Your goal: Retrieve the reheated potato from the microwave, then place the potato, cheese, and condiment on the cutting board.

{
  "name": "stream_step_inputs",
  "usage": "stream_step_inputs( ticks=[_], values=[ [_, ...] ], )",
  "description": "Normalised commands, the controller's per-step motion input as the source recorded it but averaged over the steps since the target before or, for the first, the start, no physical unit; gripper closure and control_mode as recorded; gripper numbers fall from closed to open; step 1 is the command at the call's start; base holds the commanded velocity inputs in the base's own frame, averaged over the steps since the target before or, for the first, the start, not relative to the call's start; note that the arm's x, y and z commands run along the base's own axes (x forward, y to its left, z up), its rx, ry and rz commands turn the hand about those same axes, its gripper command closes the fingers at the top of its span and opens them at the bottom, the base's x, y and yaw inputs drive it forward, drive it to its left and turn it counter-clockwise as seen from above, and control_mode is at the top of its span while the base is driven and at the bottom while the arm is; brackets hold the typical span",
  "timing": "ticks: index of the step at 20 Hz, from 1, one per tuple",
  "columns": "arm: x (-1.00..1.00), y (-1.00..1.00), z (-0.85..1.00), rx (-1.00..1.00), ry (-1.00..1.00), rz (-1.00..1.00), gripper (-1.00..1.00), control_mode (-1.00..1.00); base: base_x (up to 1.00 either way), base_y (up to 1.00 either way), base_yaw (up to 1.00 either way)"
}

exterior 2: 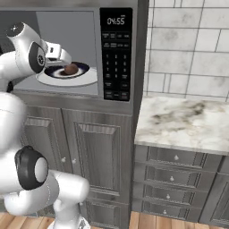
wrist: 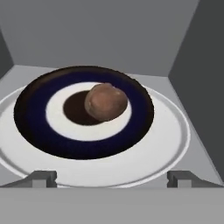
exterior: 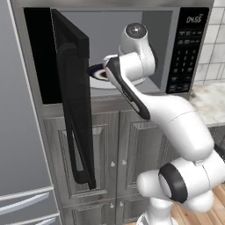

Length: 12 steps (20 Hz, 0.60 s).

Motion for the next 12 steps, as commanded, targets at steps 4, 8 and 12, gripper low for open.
stream_step_inputs(
  ticks=[4,8,12],
  values=[
    [0.64,0.03,-0.24,0.0,0.0,-0.04,-1.0,-1.0,0.0,0.0,0.0],
    [0.63,0.0,-0.25,0.0,0.0,-0.04,-1.0,-1.0,0.0,0.0,0.0],
    [0.67,0.01,-0.11,0.0,0.0,-0.04,-1.0,-1.0,0.0,0.0,0.0]
  ],
)
